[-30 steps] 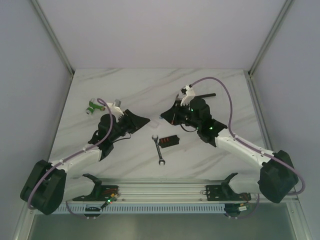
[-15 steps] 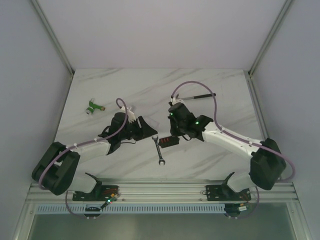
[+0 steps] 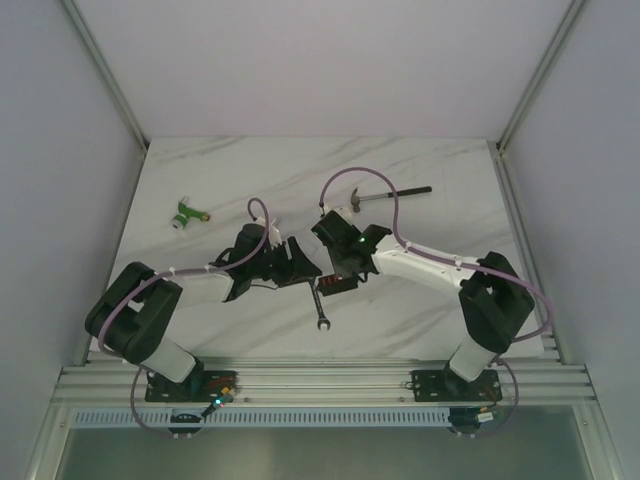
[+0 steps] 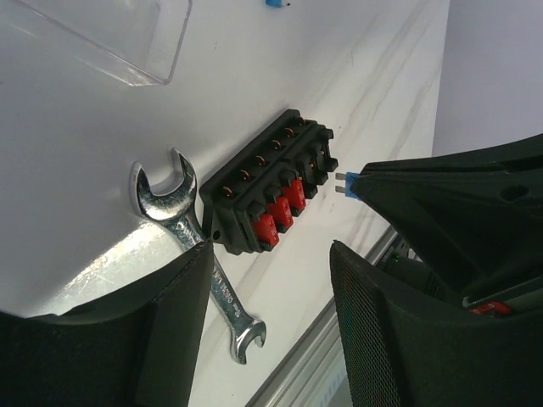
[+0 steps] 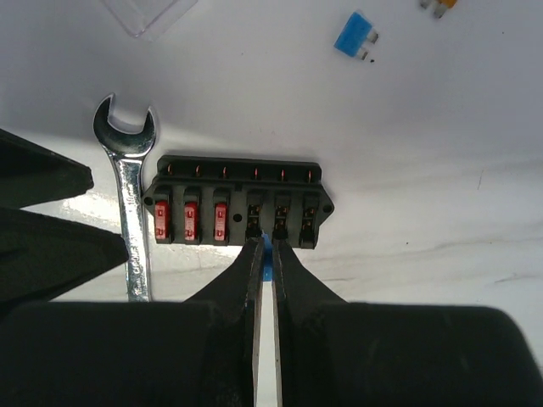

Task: Snap on the fuse box
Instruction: Install the fuse at the fuse box base.

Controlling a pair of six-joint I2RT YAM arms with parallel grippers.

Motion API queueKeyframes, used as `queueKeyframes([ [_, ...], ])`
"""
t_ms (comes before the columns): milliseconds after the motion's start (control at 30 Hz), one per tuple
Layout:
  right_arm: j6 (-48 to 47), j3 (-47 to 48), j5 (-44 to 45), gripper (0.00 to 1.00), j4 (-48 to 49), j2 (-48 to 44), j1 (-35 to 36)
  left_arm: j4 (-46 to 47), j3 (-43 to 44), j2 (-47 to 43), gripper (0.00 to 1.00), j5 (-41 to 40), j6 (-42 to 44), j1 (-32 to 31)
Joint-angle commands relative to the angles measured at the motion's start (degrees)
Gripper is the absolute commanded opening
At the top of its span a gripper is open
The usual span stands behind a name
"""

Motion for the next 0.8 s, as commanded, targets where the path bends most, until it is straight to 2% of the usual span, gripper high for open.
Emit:
queueKeyframes([
  [0,-0.9,2.9,2.5,0.00,-2.1,2.1,0.4,-0.2,2.1,2.1,0.65,2.1,0.7,-0.4],
  [233,-1.4,4.0,1.6,0.00,-2.0,4.2,0.6,-0.1,2.7,4.6,0.54,3.4,0.3,-0.5],
  [767,-1.7,4.2,0.9,0.00,-0.8,6.0,0.9,0.2,2.9,6.5,0.51,3.8,-0.4,-0.5],
])
